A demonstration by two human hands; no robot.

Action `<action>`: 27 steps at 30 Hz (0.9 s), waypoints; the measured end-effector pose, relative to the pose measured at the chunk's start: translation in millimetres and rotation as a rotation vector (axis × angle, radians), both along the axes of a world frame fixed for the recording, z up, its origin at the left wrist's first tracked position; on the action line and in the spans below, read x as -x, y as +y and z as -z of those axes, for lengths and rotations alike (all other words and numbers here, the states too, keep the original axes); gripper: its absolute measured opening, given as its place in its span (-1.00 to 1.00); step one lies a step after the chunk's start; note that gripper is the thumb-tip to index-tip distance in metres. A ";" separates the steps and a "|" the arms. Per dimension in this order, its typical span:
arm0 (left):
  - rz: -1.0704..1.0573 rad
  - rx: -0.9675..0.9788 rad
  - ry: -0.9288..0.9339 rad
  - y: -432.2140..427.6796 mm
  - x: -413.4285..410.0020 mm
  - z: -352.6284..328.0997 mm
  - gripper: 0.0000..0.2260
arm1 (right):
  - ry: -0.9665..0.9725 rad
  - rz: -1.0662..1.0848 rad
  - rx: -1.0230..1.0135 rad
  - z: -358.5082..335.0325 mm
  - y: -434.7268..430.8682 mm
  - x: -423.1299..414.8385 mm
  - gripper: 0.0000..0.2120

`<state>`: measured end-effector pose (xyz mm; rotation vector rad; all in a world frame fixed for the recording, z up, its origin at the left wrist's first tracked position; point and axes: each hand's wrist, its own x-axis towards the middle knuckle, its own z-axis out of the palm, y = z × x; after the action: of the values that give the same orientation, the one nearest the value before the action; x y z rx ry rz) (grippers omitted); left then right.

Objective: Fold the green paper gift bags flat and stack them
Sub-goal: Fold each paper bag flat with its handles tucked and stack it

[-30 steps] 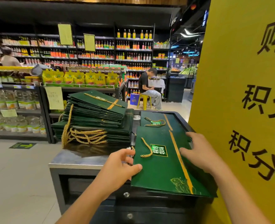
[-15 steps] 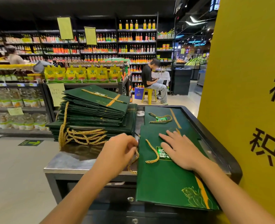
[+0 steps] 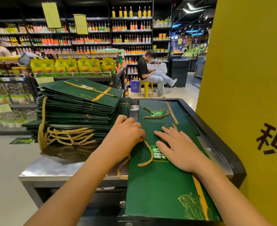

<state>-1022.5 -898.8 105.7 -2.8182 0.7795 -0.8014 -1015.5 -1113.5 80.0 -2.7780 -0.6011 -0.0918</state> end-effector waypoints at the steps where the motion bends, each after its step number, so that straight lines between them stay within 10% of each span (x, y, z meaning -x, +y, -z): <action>1: 0.016 0.094 0.032 2.2 -1.2 1.8 -0.94 | 0.002 0.000 -0.002 -0.7 -0.2 0.4 -0.50; 9: 0.201 0.876 -0.099 9.9 13.2 13.1 -0.88 | 0.014 -0.006 -0.040 -0.7 1.5 1.1 -0.51; 16: 0.149 0.673 -0.102 13.3 23.5 10.2 -0.79 | 0.019 0.003 -0.031 -2.5 1.4 3.1 -0.52; 27: 0.175 0.514 0.590 27.1 64.8 0.1 -0.82 | 0.008 0.008 -0.005 -4.8 3.2 3.5 -0.52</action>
<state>-1087.3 -871.7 105.6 -3.5566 1.0229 -0.1755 -1019.0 -1110.3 84.8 -2.7746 -0.5867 -0.0832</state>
